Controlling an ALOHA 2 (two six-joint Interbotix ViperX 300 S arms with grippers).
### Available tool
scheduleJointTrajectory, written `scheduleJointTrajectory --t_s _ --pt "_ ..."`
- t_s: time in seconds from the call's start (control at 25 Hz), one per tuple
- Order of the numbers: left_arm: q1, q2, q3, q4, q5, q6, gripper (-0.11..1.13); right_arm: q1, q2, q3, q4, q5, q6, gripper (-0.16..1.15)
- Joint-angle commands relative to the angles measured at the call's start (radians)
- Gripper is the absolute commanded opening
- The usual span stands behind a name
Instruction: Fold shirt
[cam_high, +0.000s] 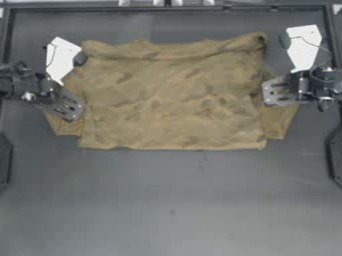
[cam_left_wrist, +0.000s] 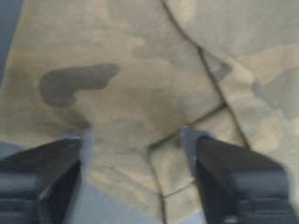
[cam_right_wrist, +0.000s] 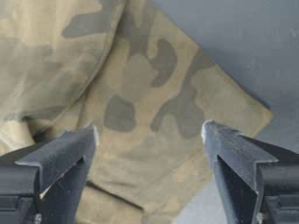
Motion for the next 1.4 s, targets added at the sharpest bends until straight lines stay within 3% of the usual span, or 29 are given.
scheduleJointTrajectory --t_s 0.04,0.36,0.56,0.6,0.76,1.4 --pt "0.002 -0.002 0.006 -0.008 -0.011 0.003 0.66 0.0 -0.014 -0.012 -0.005 -0.002 -0.003 0.99" --pt "0.002 -0.012 0.026 -0.009 -0.018 0.005 0.41 0.0 -0.021 -0.023 -0.012 -0.008 -0.003 0.99" --pt "-0.015 -0.049 0.015 0.014 -0.012 0.014 -0.01 0.005 -0.021 -0.023 -0.009 -0.014 -0.003 0.99" --pt "-0.017 -0.054 0.011 0.018 -0.008 0.012 -0.05 0.005 -0.023 -0.023 -0.011 -0.014 -0.003 0.99" --pt "-0.028 -0.069 -0.003 0.031 0.021 0.014 0.07 0.005 -0.015 -0.018 -0.006 -0.014 -0.003 0.99" --pt "-0.043 -0.092 -0.064 0.067 0.081 0.012 0.06 0.005 0.054 0.031 0.017 -0.028 0.005 0.99"
